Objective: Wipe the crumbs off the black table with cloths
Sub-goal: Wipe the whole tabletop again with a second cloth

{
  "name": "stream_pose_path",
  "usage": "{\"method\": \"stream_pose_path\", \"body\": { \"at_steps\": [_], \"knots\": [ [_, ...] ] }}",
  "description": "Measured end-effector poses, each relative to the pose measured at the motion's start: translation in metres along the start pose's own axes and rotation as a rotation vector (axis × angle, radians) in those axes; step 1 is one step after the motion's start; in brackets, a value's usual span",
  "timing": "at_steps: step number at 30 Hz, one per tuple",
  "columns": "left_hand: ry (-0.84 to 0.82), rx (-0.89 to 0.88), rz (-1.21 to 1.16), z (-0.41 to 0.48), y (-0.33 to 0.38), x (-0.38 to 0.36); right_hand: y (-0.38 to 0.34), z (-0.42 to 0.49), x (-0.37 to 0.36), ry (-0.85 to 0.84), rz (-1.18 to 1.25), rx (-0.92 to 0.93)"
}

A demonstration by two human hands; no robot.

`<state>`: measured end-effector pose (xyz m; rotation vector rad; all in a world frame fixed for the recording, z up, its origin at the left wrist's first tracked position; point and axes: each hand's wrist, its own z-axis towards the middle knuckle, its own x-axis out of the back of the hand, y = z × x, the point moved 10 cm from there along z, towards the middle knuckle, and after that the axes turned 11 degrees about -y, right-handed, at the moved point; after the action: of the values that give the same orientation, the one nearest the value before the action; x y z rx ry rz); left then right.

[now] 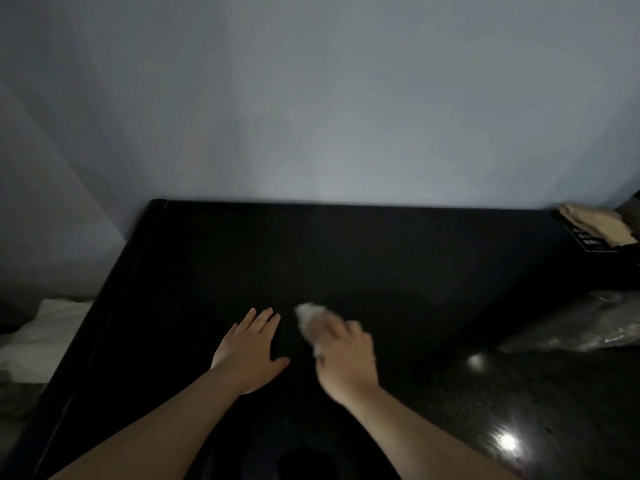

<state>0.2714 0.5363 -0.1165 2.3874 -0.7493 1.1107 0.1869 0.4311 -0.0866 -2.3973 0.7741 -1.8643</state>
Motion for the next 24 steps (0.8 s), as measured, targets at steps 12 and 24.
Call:
{"method": "stream_pose_path", "body": {
  "at_steps": [12,24],
  "knots": [
    [-0.003,0.040,-0.028,0.005,-0.022,-0.001,0.055,0.055,0.027,0.063,0.041,-0.343],
    [-0.063,0.019,-0.016,0.006,-0.020,-0.001,0.090,0.053,0.041,0.101,0.077,-0.460]
  ]
}}
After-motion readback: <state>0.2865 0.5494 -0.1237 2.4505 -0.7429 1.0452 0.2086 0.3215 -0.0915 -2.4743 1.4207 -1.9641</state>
